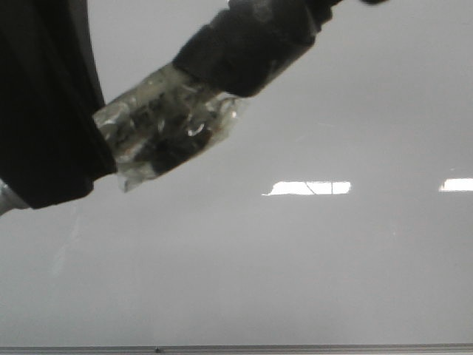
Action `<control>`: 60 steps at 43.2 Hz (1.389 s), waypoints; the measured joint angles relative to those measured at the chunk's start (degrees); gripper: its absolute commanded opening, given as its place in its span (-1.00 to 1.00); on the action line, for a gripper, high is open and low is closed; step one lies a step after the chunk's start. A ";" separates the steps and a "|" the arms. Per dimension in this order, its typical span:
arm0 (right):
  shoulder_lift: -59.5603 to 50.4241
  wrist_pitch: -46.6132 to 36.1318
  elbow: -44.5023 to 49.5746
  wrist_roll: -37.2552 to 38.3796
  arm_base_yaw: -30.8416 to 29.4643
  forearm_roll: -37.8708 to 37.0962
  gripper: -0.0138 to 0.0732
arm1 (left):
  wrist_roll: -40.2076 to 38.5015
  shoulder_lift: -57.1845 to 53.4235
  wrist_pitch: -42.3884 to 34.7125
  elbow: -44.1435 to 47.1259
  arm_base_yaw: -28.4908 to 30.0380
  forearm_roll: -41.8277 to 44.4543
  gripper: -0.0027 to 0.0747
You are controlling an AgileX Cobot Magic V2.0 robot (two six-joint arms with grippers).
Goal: Write number 5 on whiteboard
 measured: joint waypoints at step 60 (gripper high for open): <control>10.92 1.75 -0.09 -8.10 0.00 9.41 -0.84 | -0.11 0.00 -1.41 0.00 0.00 0.38 0.03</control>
